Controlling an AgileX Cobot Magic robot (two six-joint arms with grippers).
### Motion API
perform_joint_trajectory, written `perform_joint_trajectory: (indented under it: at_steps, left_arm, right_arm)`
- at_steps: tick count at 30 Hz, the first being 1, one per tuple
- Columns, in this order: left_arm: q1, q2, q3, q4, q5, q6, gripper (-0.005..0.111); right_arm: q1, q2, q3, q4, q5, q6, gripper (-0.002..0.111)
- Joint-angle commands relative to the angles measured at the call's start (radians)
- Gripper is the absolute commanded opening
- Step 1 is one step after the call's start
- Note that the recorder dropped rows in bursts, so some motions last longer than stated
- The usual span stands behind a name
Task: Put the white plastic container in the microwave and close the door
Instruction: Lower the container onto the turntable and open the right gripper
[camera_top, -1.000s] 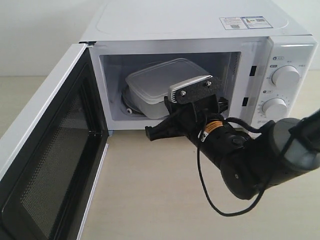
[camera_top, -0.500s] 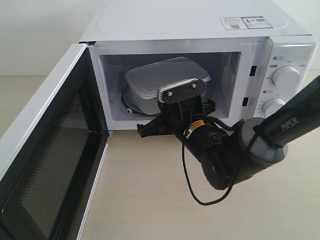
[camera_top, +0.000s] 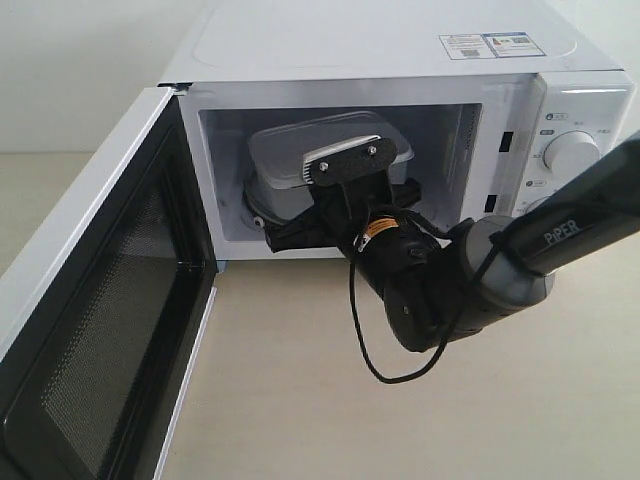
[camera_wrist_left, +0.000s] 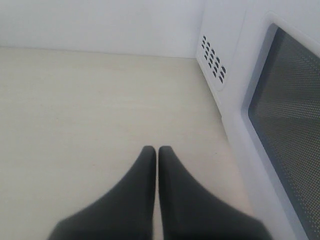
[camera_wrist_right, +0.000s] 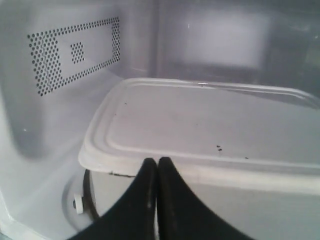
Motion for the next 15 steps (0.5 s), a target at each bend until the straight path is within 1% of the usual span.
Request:
perform_joint_trajectory:
  at_steps: [1,5,8,15]
  left_arm:
    - [0.002,-0.001,0.004,-0.003,-0.003,0.002,0.004]
    - [0.002,-0.001,0.004,-0.003,-0.003,0.002,0.004]
    - [0.002,-0.001,0.004,-0.003,-0.003,0.002,0.004]
    - [0.002,-0.001,0.004,-0.003,-0.003,0.002,0.004]
  right_arm:
    - [-0.005,0.002,-0.007,0.006,0.043,-0.012,0.0]
    - [-0.005,0.002,-0.007,-0.018,0.111,-0.01,0.0]
    - [-0.005,-0.002,-0.002,-0.027,0.13,-0.008,0.0]
    - [-0.004,-0.086,0.001,-0.045,0.315,-0.008,0.0]
